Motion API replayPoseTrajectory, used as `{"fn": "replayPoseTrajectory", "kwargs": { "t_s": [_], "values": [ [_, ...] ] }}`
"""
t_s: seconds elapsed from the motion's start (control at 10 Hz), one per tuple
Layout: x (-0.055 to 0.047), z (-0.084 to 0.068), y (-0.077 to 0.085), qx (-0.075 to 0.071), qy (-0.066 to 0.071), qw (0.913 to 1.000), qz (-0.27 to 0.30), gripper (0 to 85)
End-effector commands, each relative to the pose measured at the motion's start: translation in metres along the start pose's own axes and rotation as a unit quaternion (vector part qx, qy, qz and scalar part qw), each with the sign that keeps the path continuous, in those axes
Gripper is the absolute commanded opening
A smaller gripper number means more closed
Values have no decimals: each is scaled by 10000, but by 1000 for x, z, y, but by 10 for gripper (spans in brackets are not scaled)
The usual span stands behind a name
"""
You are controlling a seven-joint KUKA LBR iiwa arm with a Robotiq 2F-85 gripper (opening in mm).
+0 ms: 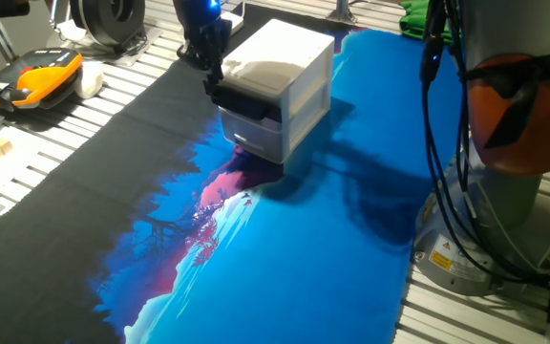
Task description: Grasp the handle and open the drawer
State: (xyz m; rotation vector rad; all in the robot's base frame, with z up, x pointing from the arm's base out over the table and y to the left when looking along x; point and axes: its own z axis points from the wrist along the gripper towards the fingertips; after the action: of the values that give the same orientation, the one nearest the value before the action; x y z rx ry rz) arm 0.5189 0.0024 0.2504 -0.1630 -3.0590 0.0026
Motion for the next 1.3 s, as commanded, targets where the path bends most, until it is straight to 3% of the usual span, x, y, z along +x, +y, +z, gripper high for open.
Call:
{"fn": "replayPoseTrajectory", "kwargs": {
  "t_s": [0.0,0.2,0.6,0.7,0.8,1.0,1.2],
  "values": [
    [0,0,0,-1,1,10000,8,0],
    [-1,0,0,28,5,10000,31,0],
    [-5,-4,2,274,49,9995,114,0],
    [-4,-6,0,182,29,9998,-69,0],
    [-4,-7,-4,-40,54,9997,-244,0],
    [-5,-8,-5,-297,-29,9987,-421,0],
    [-4,-8,-5,-262,-90,9991,-308,0]
  ]
}}
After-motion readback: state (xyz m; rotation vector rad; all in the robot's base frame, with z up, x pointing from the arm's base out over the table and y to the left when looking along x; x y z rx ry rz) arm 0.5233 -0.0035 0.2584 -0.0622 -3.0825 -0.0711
